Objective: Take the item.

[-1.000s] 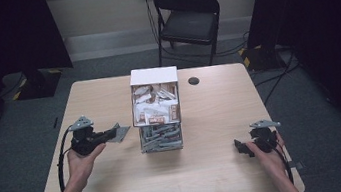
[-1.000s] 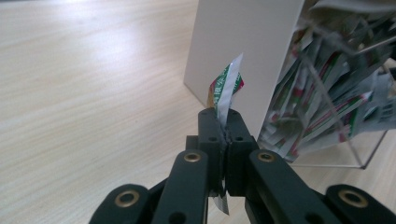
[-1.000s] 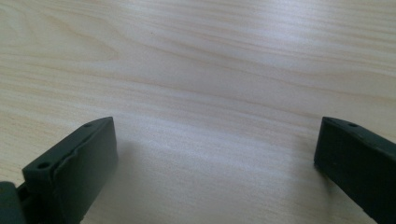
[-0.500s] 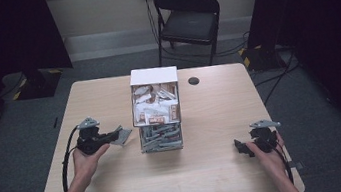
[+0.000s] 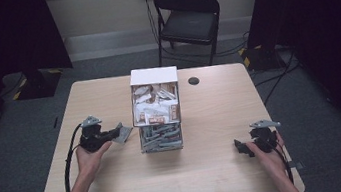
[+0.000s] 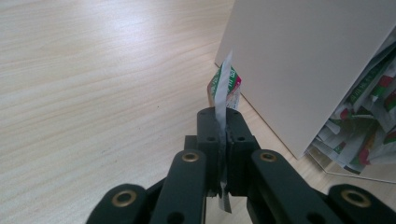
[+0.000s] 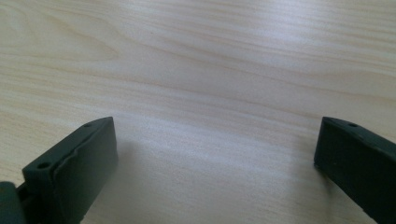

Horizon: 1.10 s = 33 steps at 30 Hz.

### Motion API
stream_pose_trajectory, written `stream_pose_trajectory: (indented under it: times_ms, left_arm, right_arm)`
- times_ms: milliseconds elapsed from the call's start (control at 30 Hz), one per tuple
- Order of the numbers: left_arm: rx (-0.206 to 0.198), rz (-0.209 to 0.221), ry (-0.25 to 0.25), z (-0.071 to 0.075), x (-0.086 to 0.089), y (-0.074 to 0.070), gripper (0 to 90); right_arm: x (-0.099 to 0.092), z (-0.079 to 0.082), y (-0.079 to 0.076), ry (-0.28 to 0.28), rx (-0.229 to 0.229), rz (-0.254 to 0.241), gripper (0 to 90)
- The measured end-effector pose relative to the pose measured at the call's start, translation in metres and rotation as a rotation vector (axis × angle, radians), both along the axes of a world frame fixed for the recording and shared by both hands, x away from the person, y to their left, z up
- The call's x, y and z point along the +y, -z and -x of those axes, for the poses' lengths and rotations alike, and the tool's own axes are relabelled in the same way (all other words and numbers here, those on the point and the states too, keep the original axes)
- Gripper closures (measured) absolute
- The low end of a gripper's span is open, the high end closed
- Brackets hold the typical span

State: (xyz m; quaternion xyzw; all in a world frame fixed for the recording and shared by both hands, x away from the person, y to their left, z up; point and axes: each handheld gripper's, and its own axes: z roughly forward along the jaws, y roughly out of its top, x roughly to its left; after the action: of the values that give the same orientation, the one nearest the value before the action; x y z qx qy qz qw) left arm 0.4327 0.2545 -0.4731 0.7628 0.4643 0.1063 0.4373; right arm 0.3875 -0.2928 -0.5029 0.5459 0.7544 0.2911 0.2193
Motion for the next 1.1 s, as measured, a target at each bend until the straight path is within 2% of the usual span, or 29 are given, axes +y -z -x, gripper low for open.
stream_pose_trajectory:
  times_ms: [67, 167, 233, 400, 533, 600, 667, 733, 800, 933, 1000, 1100]
  left_arm:
    - [0.008, 0.010, -0.006, -0.001, 0.000, 0.002, 84.8]
    - [0.023, -0.009, 0.007, -0.003, 0.000, 0.006, 80.4]
    - [0.022, -0.007, 0.010, -0.003, -0.001, 0.008, 81.2]
    - [0.023, -0.013, 0.004, -0.004, 0.000, 0.008, 76.7]
    - [0.020, -0.025, -0.005, -0.005, 0.001, 0.009, 67.8]
    - [0.015, -0.031, -0.001, -0.005, 0.001, 0.009, 66.7]
    - [0.013, -0.038, -0.011, -0.005, 0.001, 0.010, 61.3]
    - [0.020, -0.045, -0.028, -0.007, 0.002, 0.011, 50.1]
    - [0.025, -0.040, -0.034, -0.008, 0.004, 0.012, 43.4]
    - [0.016, -0.054, -0.045, -0.007, 0.006, 0.011, 33.0]
    - [0.008, -0.048, -0.052, -0.007, 0.008, 0.010, 26.6]
    - [-0.001, -0.048, -0.054, -0.006, 0.010, 0.008, 23.7]
  right_arm:
    - [0.000, 0.000, 0.000, 0.000, 0.000, 0.000, 0.0]
    - [0.000, 0.000, 0.000, 0.000, 0.000, 0.000, 0.0]
    - [0.000, 0.000, 0.000, 0.000, 0.000, 0.000, 0.0]
    - [0.000, 0.000, 0.000, 0.000, 0.000, 0.000, 0.0]
    - [0.000, 0.000, 0.000, 0.000, 0.000, 0.000, 0.0]
    - [0.000, 0.000, 0.000, 0.000, 0.000, 0.000, 0.0]
    - [0.000, 0.000, 0.000, 0.000, 0.000, 0.000, 0.0]
    - [0.000, 0.000, 0.000, 0.000, 0.000, 0.000, 0.0]
    - [0.000, 0.000, 0.000, 0.000, 0.000, 0.000, 0.0]
    - [0.000, 0.000, 0.000, 0.000, 0.000, 0.000, 0.0]
    - [0.000, 0.000, 0.000, 0.000, 0.000, 0.000, 0.0]
    - [0.000, 0.000, 0.000, 0.000, 0.000, 0.000, 0.0]
